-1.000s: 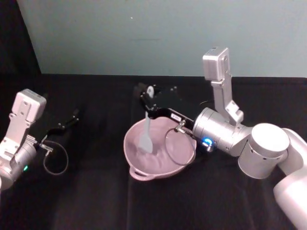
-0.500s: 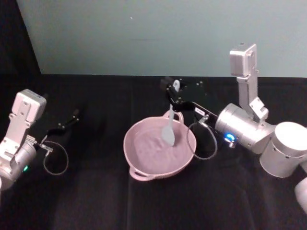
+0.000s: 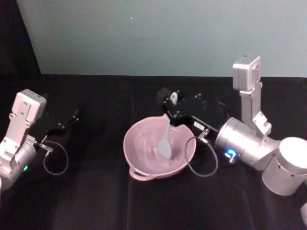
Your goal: Use the one hand to pick up the spoon and stir the clear water in the bowl.
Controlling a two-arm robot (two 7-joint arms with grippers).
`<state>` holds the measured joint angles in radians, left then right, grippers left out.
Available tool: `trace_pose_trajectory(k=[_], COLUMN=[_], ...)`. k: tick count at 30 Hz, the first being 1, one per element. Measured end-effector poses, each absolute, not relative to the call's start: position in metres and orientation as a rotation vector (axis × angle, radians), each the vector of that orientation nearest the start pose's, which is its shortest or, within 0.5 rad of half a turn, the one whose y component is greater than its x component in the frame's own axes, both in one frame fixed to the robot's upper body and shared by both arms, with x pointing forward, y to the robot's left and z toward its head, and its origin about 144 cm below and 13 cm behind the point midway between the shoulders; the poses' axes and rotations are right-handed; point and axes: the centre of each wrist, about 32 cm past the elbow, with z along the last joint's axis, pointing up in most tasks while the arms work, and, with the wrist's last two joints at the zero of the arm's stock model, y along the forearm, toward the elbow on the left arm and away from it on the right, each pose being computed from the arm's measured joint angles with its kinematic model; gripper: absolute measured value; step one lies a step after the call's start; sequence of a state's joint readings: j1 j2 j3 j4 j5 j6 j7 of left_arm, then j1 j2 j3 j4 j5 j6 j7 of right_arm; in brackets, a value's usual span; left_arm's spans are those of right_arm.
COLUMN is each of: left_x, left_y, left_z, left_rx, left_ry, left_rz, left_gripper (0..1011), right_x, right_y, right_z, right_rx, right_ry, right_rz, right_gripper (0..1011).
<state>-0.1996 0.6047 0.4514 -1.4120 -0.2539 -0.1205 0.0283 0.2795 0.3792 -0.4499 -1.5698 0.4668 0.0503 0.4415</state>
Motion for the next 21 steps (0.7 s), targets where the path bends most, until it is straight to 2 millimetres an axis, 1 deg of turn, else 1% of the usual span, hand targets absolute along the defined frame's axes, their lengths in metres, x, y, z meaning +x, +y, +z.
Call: trace_pose_trajectory(k=[4,9,12,16,21], left_x=[0.489,0.489,0.489,0.489,0.489], left_y=[0.31,0.31,0.31,0.31,0.31], left_z=[1.14,1.14,1.14,1.14,1.14], left_rx=[0.304,0.304,0.304,0.304,0.304], left_ry=[-0.285,-0.285,-0.285,-0.285,-0.285], left_rz=[1.248,1.248,1.248,1.248,1.248], left_gripper=[1011,1011,1011,1011,1011], right_x=[0.501,0.5,0.504,0.514,0.525], right_y=[-0.197,-0.187,-0.18,-0.174,-0.172], right_z=[1.201,1.201,1.2,1.198,1.195], right_rx=[0.038,0.049,0.061,0.068,0.068], right_ry=[-0.016,-0.012,-0.014,-0.012,-0.012], right_rz=[-0.684,-0.659,-0.649,-0.646,-0.66], right_gripper=[105,105,105,105,105])
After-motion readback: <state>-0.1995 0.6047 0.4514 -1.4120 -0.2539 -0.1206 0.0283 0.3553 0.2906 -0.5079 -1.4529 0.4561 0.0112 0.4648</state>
